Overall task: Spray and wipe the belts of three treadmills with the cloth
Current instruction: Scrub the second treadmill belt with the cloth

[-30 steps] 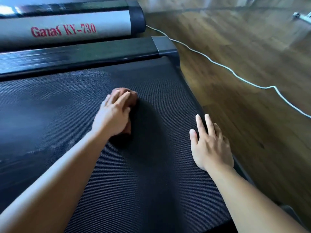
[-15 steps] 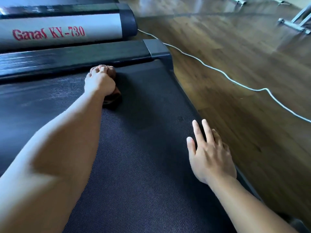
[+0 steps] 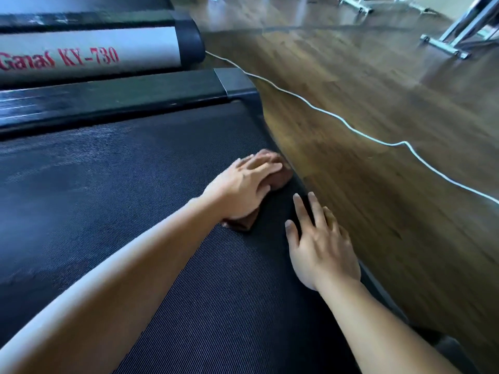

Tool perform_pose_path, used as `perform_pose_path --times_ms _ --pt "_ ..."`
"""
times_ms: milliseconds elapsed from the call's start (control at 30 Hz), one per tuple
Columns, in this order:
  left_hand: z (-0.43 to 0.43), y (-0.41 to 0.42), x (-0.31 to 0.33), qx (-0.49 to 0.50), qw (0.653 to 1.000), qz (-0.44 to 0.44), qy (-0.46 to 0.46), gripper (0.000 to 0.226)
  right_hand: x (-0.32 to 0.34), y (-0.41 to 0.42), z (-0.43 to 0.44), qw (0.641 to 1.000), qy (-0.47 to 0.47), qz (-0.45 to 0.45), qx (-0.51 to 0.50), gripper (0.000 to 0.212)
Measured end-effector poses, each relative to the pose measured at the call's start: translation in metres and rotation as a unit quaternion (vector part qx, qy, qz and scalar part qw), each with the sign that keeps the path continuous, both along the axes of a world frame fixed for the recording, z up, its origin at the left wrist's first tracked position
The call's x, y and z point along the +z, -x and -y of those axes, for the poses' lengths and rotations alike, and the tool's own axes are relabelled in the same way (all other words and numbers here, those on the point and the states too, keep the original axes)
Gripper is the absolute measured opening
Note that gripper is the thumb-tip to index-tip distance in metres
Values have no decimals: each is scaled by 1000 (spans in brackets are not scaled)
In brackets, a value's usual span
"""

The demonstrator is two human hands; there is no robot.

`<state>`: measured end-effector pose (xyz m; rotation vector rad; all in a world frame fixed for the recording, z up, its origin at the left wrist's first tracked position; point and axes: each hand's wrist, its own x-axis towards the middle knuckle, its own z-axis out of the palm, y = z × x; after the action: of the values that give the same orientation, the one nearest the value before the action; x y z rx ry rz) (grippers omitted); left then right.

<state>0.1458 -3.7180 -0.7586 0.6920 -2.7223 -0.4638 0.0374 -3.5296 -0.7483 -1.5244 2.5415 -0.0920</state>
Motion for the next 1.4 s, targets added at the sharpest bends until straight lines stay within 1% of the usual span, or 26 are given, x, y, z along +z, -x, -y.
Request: perform_pose_path --times_ms 100,167,267,333,467,600,800,1000,1067,1233,1400 --pt "-13 -49 -8 25 1000 7 7 56 -1 -1 -1 1000 6 -10 -1 61" --pt "1 -74 -9 95 995 -5 1 54 -2 -1 -1 1000 9 -11 -1 61" --pt "40 -88 -11 214 977 2 -5 51 -4 0 -2 1000 19 -11 3 61" --pt "68 -78 -8 258 966 12 -7 52 -6 0 -2 1000 24 -13 5 62" --pt "108 -35 2 311 950 11 -15 51 -7 0 -1 999 28 -18 7 63" --pt "130 9 10 331 943 24 -28 51 -9 0 -3 999 35 -16 12 59" --pt "149 52 9 275 959 48 -51 56 -8 4 0 999 23 18 11 59" --pt "131 71 3 137 990 28 -28 51 -6 5 0 1000 24 16 13 58" --pt "118 68 1 96 995 30 -27 53 -6 5 0 1000 22 20 8 58" --pt "71 63 -3 22 1000 6 -13 48 -3 5 0 999 21 32 4 58" --pt "10 57 1 -16 1000 -15 -1 47 0 10 0 996 41 75 9 62"
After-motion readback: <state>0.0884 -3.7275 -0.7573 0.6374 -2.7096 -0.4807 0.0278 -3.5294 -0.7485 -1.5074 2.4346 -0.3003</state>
